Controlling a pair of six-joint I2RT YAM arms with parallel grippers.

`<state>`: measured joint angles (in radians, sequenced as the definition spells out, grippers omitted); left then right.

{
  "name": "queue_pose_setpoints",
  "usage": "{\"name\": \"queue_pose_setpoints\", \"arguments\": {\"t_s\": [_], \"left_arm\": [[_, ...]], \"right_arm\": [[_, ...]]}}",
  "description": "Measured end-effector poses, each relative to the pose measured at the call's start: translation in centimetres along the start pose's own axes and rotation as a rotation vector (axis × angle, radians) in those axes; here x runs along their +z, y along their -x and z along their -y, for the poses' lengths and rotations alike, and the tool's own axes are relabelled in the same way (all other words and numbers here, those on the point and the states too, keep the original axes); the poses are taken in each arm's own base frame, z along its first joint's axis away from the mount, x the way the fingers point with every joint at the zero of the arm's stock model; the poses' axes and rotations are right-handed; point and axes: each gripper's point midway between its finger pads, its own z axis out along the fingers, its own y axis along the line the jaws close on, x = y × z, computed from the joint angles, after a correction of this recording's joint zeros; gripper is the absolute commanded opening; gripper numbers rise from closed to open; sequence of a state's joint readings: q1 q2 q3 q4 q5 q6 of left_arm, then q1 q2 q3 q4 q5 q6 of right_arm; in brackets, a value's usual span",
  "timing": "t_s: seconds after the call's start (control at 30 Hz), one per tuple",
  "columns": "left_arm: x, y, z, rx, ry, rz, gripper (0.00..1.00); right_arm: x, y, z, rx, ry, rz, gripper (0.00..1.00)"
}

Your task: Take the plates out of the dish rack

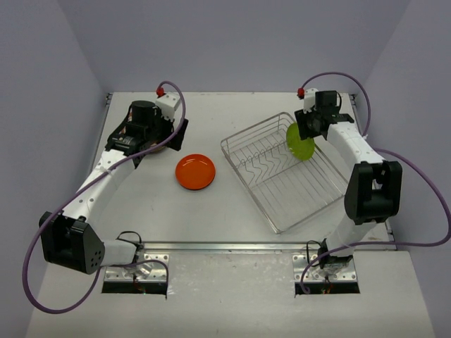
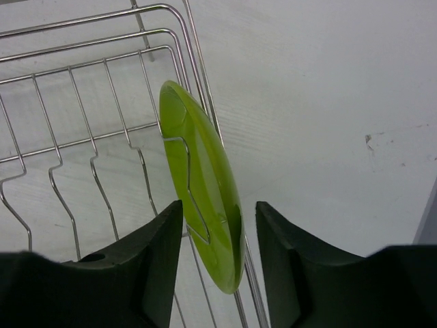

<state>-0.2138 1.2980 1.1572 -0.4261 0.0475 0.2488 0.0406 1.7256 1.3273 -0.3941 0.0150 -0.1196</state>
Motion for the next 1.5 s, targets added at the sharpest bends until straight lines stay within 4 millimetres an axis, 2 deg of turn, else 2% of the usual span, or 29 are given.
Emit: {"name": "queue_pose_setpoints", "arguments": {"t_s": [0.2,0.27,0.4,0.5,0.67,0.83,0.93,1.0,1.07,1.2,1.3,1.4,1.5], "left_arm": [[0.0,-0.1,0.0,0.0,0.0,-0.004,1.0],[0.0,-0.1,0.0,0.0,0.0,-0.004,1.0],[0.0,-0.1,0.0,-0.004,0.002,-0.004,1.0],[0.0,-0.1,0.0,-0.007,0.003,-0.004,1.0],[-0.1,0.0,-0.1,-0.011,0.01,-0.004,1.0],[-0.4,1.1,-0.2,-0.02,0.012,0.02,1.0],[-0.8,2.3,0.7,-0.035,-0.044,0.057,1.0],[-1.6,3.1,2.3,-0.049,-0.137,0.092,0.97],[-2.8,4.2,4.6,-0.077,-0.262,0.137,0.93],[-5.2,6.5,8.2,-0.133,-0.484,0.208,0.87],[-6.5,7.6,10.3,-0.172,-0.628,0.227,0.87],[-7.0,7.8,11.9,-0.207,-0.741,0.21,0.88],[-6.9,7.4,13.1,-0.232,-0.822,0.17,0.86]], "right_arm": [[0.3,0.0,-0.5,-0.033,0.035,0.004,0.08],[0.3,0.0,-0.4,-0.052,0.032,0.002,0.0],[0.0,-0.1,0.0,-0.097,0.032,-0.004,0.0],[-1.1,0.4,0.2,-0.114,0.027,0.011,0.0],[-5.0,3.9,1.4,-0.161,-0.035,0.121,0.0],[-10.6,9.2,2.9,-0.228,-0.129,0.305,0.0],[-14.3,12.2,2.6,-0.237,-0.127,0.421,0.0],[-16.8,13.6,1.4,-0.226,-0.065,0.499,0.0],[-19.0,14.3,-0.4,-0.194,0.033,0.56,0.0],[-21.6,13.9,-5.9,-0.123,0.288,0.608,0.0],[-21.5,11.9,-11.3,-0.093,0.48,0.563,0.0],[-20.5,8.7,-16.9,-0.088,0.648,0.455,0.0],[-20.1,6.8,-19.6,-0.069,0.74,0.375,0.0]]}}
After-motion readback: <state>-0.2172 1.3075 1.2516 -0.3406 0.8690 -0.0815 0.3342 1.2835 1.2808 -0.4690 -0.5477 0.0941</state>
